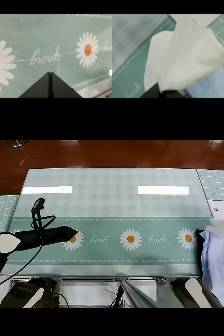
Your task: Fold the shirts.
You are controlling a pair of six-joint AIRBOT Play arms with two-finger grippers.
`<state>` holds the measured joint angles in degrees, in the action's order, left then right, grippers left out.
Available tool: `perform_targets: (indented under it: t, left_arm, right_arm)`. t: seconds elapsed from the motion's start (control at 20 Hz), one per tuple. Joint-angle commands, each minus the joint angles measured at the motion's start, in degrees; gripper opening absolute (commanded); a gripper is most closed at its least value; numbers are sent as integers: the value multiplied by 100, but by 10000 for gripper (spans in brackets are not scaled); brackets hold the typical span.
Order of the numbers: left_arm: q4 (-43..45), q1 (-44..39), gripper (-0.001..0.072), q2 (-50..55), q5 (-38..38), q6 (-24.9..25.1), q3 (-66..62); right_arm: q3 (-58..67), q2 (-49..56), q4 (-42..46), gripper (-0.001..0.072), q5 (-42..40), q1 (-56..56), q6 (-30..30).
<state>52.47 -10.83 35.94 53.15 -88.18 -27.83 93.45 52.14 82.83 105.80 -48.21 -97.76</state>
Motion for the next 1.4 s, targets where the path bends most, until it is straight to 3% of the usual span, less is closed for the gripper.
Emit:
perform_targets:
  t: [0.0,0.2,0.25,0.3,0.35,0.5,0.55,0.65,0.75,0.85,0.95,1.1,1.25,1.35]
  left_arm:
    - [0,-2,23,0,-376,2,2]
    - [0,-2,23,0,-457,4,2]
    - [0,-2,23,0,-457,4,2]
    - [2,-2,23,0,-459,4,2]
    - [2,-2,23,2,-472,11,2]
    - [-2,22,25,90,-466,70,-17]
    - [-26,22,24,179,-466,48,-79]
    - [-20,22,23,505,-444,321,-509]
    - [-17,22,23,1043,-293,627,-1508]
    - [-13,11,22,1810,46,824,-2986]
    - [17,9,21,2669,625,820,-4590]
    - [715,-22,21,3606,1617,608,-6013]
    - [2433,-179,21,3650,1690,-195,-5090]
    - [2879,-151,22,3652,1711,-634,-4280]
  right_arm:
    - [-1488,-1204,678,26,59,-981,271]
    - [-2586,-2083,1375,30,48,-1617,81]
    - [-2669,-2129,1722,133,48,-1650,-129]
    - [-2686,-2120,1965,434,35,-1648,-232]
    - [-2684,-2079,1974,633,-31,-1641,-227]
    - [-2649,-1764,1088,611,-459,-1637,-44]
    - [-2601,-1639,538,559,-745,-1637,48]
    - [-2500,-1357,-1414,28,-1491,-1635,413]
    - [-2500,-979,-3821,25,-2564,-1279,616]
    - [-2461,-568,-4927,24,-3493,-101,874]
    - [-2376,-122,-4422,25,-4074,1733,1244]
    - [-2387,632,-2026,25,-4476,4328,1099]
    - [-2594,1451,940,26,-4354,5974,-525]
    - [-2632,1974,1814,26,-3893,6236,-1032]
